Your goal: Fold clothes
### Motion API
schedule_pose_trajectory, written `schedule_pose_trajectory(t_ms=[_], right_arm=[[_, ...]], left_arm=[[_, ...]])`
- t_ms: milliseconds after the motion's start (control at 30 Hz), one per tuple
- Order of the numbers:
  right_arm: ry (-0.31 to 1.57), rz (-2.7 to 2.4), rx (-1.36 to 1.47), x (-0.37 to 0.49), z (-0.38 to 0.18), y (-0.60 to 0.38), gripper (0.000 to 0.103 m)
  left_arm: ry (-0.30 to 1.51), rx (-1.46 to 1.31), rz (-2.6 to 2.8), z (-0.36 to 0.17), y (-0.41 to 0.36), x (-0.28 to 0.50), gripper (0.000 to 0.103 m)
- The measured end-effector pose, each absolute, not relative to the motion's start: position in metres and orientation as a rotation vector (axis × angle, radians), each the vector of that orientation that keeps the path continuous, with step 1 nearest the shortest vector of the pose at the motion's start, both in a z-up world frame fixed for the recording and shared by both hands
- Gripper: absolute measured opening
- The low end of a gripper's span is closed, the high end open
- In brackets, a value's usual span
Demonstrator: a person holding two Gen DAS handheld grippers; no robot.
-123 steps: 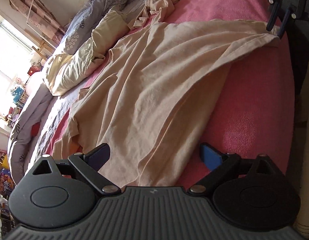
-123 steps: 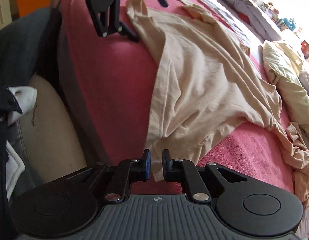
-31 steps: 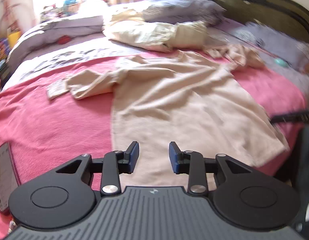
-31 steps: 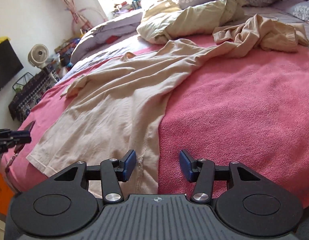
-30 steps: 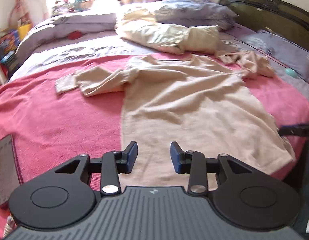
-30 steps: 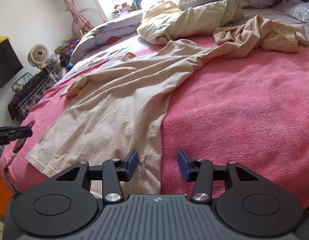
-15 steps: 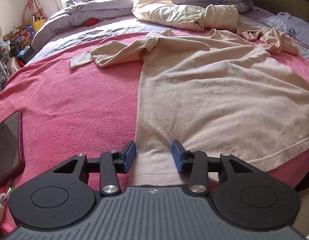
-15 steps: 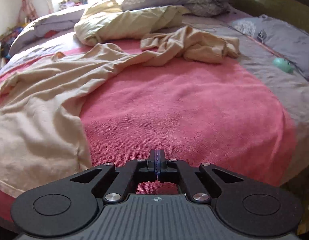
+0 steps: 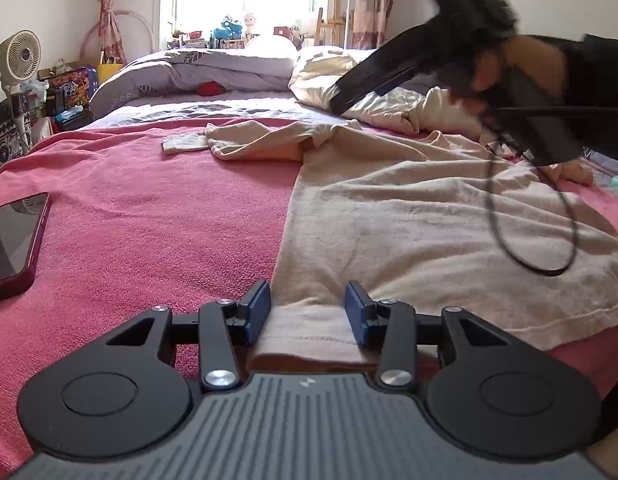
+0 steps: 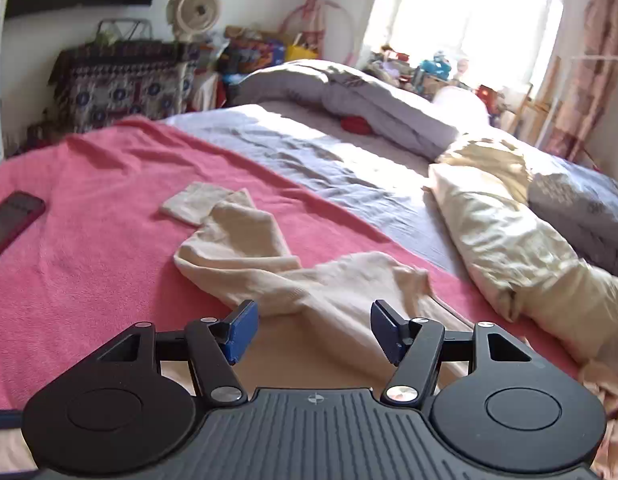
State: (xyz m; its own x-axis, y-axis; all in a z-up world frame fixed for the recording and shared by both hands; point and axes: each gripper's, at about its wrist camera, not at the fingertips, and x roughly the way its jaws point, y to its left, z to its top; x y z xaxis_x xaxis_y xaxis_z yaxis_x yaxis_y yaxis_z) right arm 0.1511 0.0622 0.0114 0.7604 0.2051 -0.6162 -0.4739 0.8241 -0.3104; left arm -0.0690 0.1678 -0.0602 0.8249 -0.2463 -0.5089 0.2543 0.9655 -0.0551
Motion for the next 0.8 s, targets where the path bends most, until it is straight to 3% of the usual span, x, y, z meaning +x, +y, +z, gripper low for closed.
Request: schedule_pose_trajectory(t_ms=[67,133,167,267,300,400,533,600,667,800], right_arm=[[0.646,0.377,-0.596,0.176,-0.016,0.11,0.064],[0.705,0.324,-0.611,0.203,-0.033,0.135,0.034],[0.723,0.294,-0.547,0.214,-0.031,0.138,0.01],[0.747,0.219,-0.297,0.244,-0.009,0.138,0.009],[0.711,0.267,-0.214,0.245,0.004,0.136,0.002],[0.6,0.467,-0.117,0.239,0.037,0.144,0.004],[0.632,0.473,-0.215,0.24,0.034,0.152,0.014],[0.64,0.432,-0.174,0.243,0.03,0.126,0.04],[0.638,0.347,-0.097,0.252,0.031,0.085,0.056],[0.681,0.022,0.259,0.295,0.02,-0.043,0.056]], left_arm=[[0.502,-0.013,-0.293,-0.066,0.174,-0.071,0.048],[0.472,-0.049,-0.32,-0.071,0.181,-0.072,0.048],[0.467,-0.059,-0.332,-0.072,0.183,-0.072,0.049],[0.458,-0.072,-0.366,-0.073,0.187,-0.07,0.053],[0.457,-0.07,-0.376,-0.073,0.187,-0.07,0.053],[0.458,-0.08,-0.399,-0.073,0.191,-0.069,0.054],[0.461,-0.093,-0.407,-0.072,0.191,-0.07,0.054],[0.461,-0.093,-0.403,-0.072,0.19,-0.07,0.055],[0.461,-0.093,-0.404,-0.072,0.19,-0.07,0.056],[0.459,-0.094,-0.413,-0.073,0.188,-0.069,0.062]])
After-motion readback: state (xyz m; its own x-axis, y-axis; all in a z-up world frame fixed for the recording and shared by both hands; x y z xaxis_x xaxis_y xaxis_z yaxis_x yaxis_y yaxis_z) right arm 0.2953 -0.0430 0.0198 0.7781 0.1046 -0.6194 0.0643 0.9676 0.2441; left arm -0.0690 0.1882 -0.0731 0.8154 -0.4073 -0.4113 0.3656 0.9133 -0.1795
